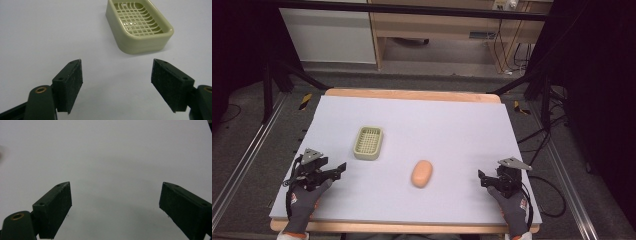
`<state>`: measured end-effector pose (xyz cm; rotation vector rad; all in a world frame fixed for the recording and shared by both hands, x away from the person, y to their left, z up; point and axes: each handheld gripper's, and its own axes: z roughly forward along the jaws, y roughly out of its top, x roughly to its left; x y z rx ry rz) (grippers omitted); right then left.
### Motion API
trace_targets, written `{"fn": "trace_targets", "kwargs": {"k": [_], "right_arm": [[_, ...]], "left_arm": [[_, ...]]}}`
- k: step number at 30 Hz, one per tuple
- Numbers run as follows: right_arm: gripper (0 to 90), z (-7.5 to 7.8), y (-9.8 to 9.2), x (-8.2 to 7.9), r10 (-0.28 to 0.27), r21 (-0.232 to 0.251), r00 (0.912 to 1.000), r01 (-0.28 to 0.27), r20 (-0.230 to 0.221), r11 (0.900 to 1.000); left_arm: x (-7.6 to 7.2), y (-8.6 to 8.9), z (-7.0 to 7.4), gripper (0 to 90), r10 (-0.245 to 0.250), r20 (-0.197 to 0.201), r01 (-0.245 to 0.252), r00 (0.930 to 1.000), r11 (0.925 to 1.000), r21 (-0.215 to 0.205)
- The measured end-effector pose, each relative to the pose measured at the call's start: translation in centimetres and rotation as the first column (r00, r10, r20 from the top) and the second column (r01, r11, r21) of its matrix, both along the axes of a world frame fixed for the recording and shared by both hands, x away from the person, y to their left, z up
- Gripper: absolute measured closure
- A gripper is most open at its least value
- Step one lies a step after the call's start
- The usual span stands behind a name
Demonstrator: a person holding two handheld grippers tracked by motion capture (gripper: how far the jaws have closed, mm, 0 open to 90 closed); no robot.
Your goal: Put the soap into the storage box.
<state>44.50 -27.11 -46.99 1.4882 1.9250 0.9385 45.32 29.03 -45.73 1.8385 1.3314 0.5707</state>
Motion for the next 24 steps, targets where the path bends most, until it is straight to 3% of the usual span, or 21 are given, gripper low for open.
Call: {"fn": "trace_targets", "kwargs": {"k": [7, 24], "right_arm": [[10.7, -0.4, -0.1, 0.1, -0.019, -0.003, 0.9994, 0.019, -0.028, 1.000], [10.3, -0.6, 0.1, 0.2, -0.012, -0.008, 0.9990, 0.012, -0.042, 1.000]], "left_arm": [[-0.3, -1.5, 0.2, 25.9, -0.046, -0.008, 0.046, 0.9989, 0.9989, 0.005], [-0.9, -4.4, 0.5, 28.3, -0.126, 0.001, 0.126, 0.9921, 0.9919, 0.018]]}}
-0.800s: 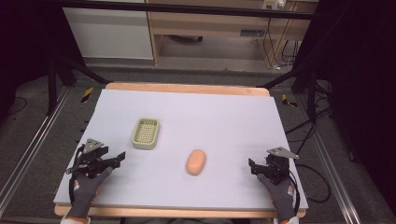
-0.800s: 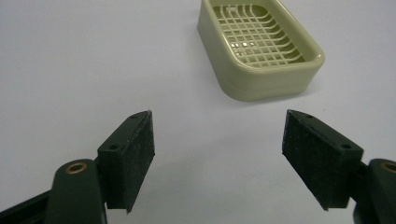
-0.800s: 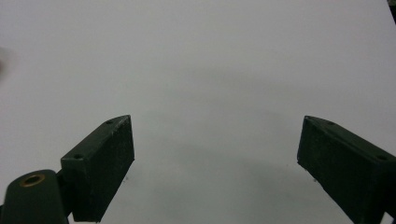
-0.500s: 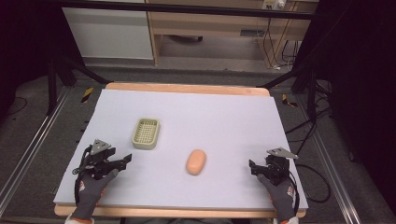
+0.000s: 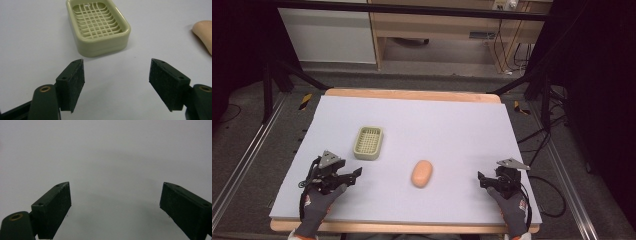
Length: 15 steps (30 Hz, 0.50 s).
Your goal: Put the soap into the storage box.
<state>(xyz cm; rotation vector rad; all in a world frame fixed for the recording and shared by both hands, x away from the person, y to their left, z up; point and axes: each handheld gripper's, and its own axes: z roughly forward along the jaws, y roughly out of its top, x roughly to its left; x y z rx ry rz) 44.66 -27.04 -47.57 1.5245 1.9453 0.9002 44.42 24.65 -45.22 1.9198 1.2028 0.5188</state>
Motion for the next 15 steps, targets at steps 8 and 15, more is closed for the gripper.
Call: {"fn": "trace_targets", "kwargs": {"k": [8, 15], "right_arm": [[10.3, -0.1, 0.1, 0.0, 0.006, -0.010, 0.9999, -0.006, -0.009, 1.000], [9.8, -0.1, 0.3, 0.1, 0.004, -0.015, 0.9999, -0.005, -0.013, 1.000]], "left_arm": [[-0.2, -1.1, 0.0, 28.8, -0.031, 0.001, 0.031, 0.9995, 0.9994, 0.011], [-0.3, -2.0, 0.1, 29.2, -0.048, -0.001, 0.048, 0.9988, 0.9986, 0.023]]}}
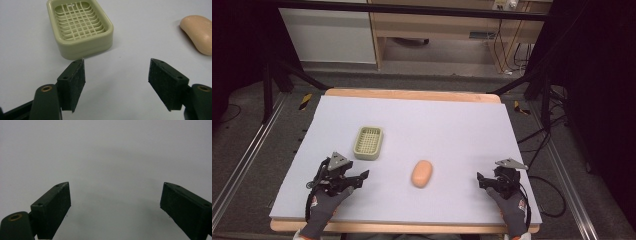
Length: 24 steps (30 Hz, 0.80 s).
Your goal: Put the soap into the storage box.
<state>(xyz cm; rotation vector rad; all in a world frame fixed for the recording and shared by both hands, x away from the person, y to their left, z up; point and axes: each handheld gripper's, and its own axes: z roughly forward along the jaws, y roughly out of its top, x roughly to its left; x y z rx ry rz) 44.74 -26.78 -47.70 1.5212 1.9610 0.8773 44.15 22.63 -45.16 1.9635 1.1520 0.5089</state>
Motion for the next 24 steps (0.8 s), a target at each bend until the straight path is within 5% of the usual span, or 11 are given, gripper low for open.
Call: {"fn": "trace_targets", "kwargs": {"k": [24], "right_arm": [[8.7, 0.1, 0.0, 0.1, -0.031, 0.004, 0.9995, 0.031, -0.003, 1.000]], "left_arm": [[0.9, -2.5, 1.9, 28.8, -0.058, 0.030, 0.057, 0.9979, 0.9982, 0.021]]}}
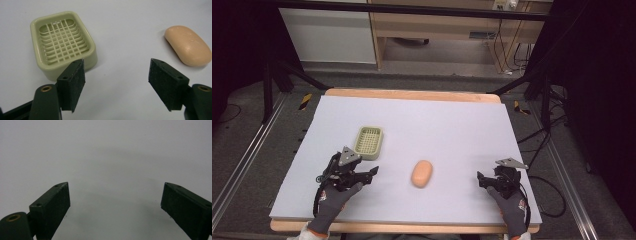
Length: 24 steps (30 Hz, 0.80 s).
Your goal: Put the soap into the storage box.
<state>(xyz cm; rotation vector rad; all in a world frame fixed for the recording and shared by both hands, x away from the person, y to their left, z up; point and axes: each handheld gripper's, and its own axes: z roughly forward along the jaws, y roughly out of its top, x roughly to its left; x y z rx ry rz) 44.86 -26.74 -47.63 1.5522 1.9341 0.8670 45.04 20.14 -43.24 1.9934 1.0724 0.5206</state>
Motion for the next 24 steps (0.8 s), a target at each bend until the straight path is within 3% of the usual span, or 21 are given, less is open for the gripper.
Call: {"fn": "trace_targets", "kwargs": {"k": [12, 24], "right_arm": [[8.6, 0.0, 0.2, 0.0, -0.001, 0.000, 1.0000, 0.001, -0.002, 1.000], [7.8, 0.0, 0.3, 0.0, -0.007, -0.011, 1.0000, 0.007, -0.002, 1.000]], "left_arm": [[0.6, -1.4, 2.0, 28.4, -0.025, 0.022, 0.025, 0.9994, 0.9997, -0.006], [1.1, -4.2, 2.1, 28.2, -0.068, 0.006, 0.068, 0.9977, 0.9977, -0.003]]}}
